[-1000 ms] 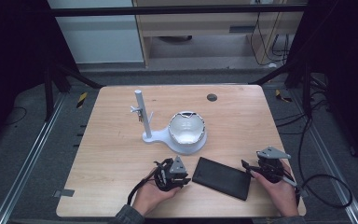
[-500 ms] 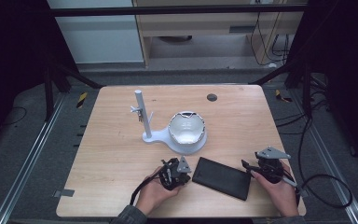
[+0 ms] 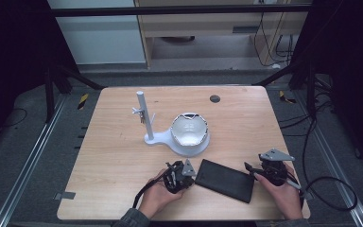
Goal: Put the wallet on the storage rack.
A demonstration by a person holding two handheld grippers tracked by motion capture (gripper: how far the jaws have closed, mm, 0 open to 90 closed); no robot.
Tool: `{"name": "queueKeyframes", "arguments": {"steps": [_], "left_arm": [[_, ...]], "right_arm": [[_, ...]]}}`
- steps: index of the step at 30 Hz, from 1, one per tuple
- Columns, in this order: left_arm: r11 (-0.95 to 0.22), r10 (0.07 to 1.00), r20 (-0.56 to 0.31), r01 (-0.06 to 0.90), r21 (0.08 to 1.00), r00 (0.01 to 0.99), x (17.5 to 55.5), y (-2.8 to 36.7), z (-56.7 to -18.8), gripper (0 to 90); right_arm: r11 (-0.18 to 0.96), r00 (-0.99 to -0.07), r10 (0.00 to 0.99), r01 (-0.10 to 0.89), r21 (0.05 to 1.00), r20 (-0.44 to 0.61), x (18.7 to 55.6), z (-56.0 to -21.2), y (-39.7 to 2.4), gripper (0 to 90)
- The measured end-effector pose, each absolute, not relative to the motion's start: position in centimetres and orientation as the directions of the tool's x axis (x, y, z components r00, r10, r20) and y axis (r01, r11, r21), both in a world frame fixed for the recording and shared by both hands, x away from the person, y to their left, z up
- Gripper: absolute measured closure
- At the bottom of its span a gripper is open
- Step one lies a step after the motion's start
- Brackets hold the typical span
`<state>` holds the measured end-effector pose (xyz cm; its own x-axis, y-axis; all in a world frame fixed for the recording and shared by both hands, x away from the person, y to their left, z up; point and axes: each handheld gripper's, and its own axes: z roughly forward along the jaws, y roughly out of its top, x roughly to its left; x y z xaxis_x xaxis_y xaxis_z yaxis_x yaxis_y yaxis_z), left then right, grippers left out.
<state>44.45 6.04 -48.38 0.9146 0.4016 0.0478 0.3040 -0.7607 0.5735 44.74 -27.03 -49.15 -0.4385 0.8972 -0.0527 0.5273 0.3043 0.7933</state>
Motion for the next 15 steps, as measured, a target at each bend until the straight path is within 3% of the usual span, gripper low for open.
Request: {"name": "queueKeyframes", "arguments": {"steps": [15], "left_arm": [[-0.722,0.412,0.032,0.305,0.621,0.910,44.47,6.37,-47.95,90.0]], "right_arm": [[0.309,-0.462,0.885,0.505,0.806,-0.050,44.21,-48.50,-26.43,29.2]]}}
